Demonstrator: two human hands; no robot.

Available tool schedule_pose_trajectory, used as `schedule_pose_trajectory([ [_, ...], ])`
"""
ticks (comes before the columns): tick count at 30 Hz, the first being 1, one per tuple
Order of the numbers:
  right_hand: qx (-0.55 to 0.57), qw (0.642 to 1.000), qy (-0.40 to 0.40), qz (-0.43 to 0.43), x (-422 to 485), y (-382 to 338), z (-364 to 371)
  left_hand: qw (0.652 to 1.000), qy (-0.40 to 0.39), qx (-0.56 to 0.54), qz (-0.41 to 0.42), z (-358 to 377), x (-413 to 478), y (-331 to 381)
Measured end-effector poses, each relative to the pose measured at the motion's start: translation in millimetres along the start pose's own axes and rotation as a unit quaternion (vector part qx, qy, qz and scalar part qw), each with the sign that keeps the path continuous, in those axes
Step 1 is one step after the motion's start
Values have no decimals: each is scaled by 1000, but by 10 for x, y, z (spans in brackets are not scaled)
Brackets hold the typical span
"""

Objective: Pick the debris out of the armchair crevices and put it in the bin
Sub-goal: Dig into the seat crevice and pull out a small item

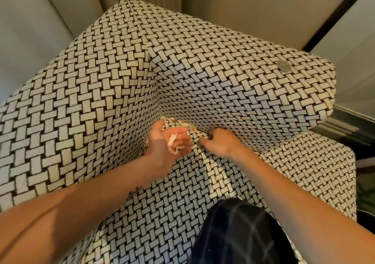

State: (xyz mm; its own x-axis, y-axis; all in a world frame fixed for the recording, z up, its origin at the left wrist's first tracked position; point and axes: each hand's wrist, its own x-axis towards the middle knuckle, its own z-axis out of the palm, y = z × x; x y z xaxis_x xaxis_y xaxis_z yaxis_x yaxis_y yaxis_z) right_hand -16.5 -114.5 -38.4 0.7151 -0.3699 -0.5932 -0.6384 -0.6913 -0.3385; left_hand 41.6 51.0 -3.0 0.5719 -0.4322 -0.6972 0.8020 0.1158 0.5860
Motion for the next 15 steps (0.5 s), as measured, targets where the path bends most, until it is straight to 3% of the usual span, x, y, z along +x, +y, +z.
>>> schedule_pose_trajectory([
  [7,44,998,18,33,199,-215,174,1000,12,29,-3,-14,46,-50],
  [15,290,949,4,123,422,-434,394,999,38,12,13,-28,128,-116],
])
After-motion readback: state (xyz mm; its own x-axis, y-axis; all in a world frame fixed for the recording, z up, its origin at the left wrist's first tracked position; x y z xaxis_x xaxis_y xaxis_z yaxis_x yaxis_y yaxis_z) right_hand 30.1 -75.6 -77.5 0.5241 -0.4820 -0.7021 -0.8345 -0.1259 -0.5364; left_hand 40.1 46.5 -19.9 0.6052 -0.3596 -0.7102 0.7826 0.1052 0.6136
